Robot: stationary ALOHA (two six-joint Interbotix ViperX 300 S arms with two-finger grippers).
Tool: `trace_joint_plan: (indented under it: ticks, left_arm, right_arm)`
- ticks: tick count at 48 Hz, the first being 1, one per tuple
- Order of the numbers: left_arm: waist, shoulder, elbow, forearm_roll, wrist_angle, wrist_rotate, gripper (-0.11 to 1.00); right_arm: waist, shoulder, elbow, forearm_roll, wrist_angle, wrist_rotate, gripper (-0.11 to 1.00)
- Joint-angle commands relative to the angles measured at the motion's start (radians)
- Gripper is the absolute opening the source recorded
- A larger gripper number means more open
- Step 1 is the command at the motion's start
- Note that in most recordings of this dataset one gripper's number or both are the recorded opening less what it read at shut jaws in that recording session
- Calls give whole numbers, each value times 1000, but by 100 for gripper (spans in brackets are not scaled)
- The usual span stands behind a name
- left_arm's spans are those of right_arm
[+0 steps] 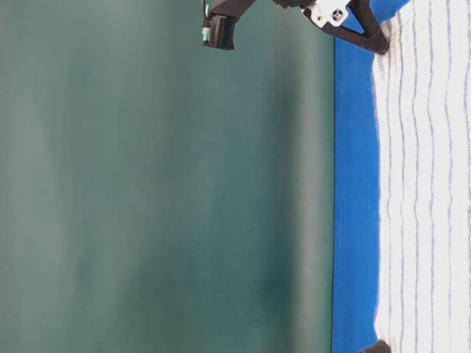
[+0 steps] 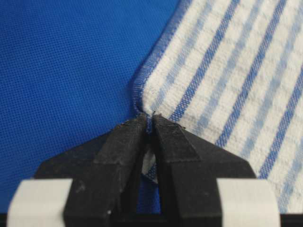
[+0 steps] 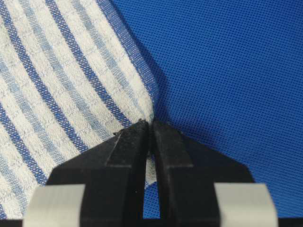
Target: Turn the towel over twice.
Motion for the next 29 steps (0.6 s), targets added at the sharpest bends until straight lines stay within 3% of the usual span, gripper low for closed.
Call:
trace_joint_plan:
  ticks: [1, 9, 16, 29]
  left_arm:
    - [21, -51, -12, -2, 5, 3, 4]
    - [60, -160, -48, -2, 72, 9, 4]
    - [83, -255, -104, -2, 164, 89, 4]
    - [120, -368, -195, -2, 253, 156, 4]
  right_arm:
    - [-15, -29, -9, 0, 18, 2, 6]
    - [-61, -100, -29, -2, 78, 2, 6]
    - [-104, -164, -57, -6, 121, -3, 6]
    - [-141, -284, -137, -72, 225, -3, 6]
